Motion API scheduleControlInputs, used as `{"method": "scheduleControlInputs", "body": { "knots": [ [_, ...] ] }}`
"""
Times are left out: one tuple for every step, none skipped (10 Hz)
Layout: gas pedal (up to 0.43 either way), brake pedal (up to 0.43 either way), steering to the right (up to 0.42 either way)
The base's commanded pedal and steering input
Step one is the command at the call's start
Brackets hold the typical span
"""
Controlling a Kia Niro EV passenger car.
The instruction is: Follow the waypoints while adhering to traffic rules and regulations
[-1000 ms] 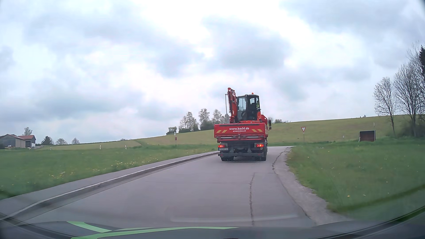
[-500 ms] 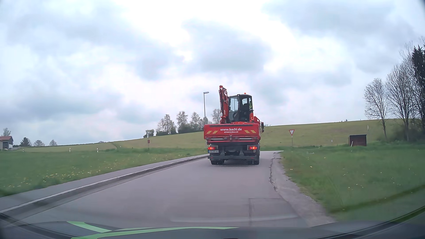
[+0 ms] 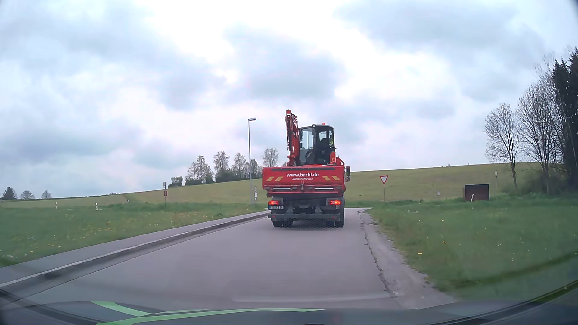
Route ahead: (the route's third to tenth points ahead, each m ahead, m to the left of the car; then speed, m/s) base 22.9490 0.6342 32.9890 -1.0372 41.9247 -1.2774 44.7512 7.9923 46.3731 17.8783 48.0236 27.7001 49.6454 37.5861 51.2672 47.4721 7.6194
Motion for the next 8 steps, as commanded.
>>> {"method": "scheduleControlInputs", "body": {
  "knots": [
    [0.0, 0.024, 0.06],
    [0.0, 0.03, 0.059],
    [0.0, 0.03, 0.059],
    [0.0, 0.006, 0.059],
    [0.0, 0.0, 0.059],
    [0.0, 0.0, 0.059],
    [0.0, 0.0, 0.059],
    [0.0, 0.0, 0.058]
  ]
}}
